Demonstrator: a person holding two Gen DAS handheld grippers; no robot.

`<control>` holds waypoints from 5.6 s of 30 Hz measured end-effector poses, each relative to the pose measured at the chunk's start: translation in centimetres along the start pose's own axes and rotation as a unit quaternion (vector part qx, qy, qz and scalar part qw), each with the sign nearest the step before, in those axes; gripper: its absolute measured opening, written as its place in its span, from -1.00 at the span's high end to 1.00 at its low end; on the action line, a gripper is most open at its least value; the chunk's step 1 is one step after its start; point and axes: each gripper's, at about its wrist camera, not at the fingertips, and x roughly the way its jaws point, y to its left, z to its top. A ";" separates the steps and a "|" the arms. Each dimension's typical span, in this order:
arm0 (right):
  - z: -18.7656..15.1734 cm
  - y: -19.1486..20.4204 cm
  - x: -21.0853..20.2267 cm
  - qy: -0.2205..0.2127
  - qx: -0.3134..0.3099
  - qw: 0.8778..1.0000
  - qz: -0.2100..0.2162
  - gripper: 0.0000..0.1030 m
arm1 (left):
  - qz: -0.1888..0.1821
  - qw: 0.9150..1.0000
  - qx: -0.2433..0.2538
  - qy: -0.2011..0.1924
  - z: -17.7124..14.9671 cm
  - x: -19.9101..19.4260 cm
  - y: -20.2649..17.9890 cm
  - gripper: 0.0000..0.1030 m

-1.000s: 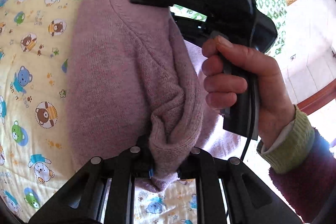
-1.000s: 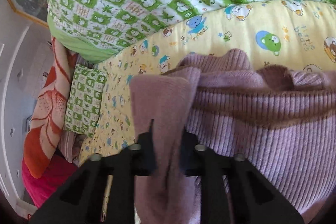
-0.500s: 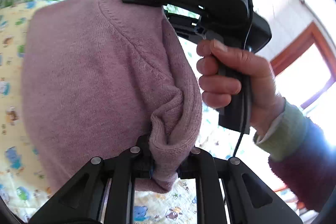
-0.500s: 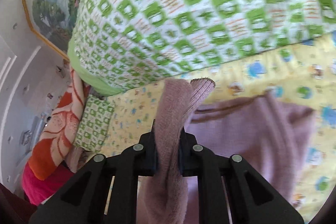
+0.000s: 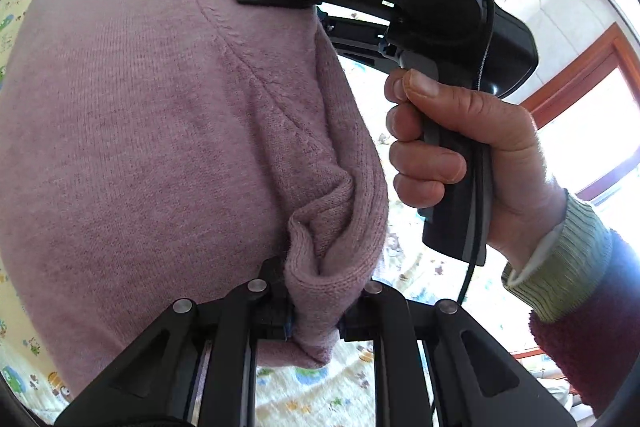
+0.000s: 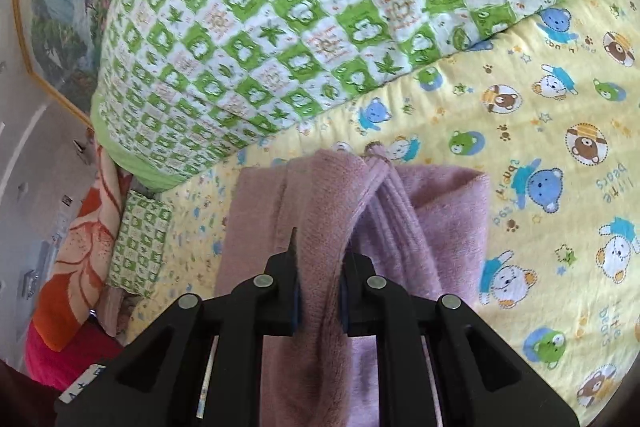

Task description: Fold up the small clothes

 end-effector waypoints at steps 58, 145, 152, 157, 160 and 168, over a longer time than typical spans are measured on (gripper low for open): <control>-11.0 -1.4 -6.1 -0.024 0.077 0.990 -0.115 0.65 | 0.034 0.984 -0.172 0.022 -0.7 -4.6 13.1 -0.58; -11.6 8.7 11.5 0.098 0.036 0.994 0.046 0.10 | 0.047 0.949 -0.293 -0.107 -8.0 -19.6 26.7 -0.13; -12.3 9.0 7.0 0.068 0.041 0.997 0.024 0.00 | 0.050 0.948 -0.295 -0.105 -10.3 -22.0 25.3 -0.26; -14.7 9.3 2.9 0.053 0.031 0.998 0.014 0.00 | 0.052 0.952 -0.288 -0.087 -13.9 -22.8 24.2 -0.26; -16.7 9.4 1.2 0.052 0.034 0.998 0.004 0.00 | 0.051 0.952 -0.292 -0.076 -15.9 -22.9 23.6 -0.26; -20.1 11.4 0.7 0.069 -0.004 0.998 -0.015 0.00 | 0.052 0.951 -0.298 -0.061 -18.0 -22.2 23.3 -0.26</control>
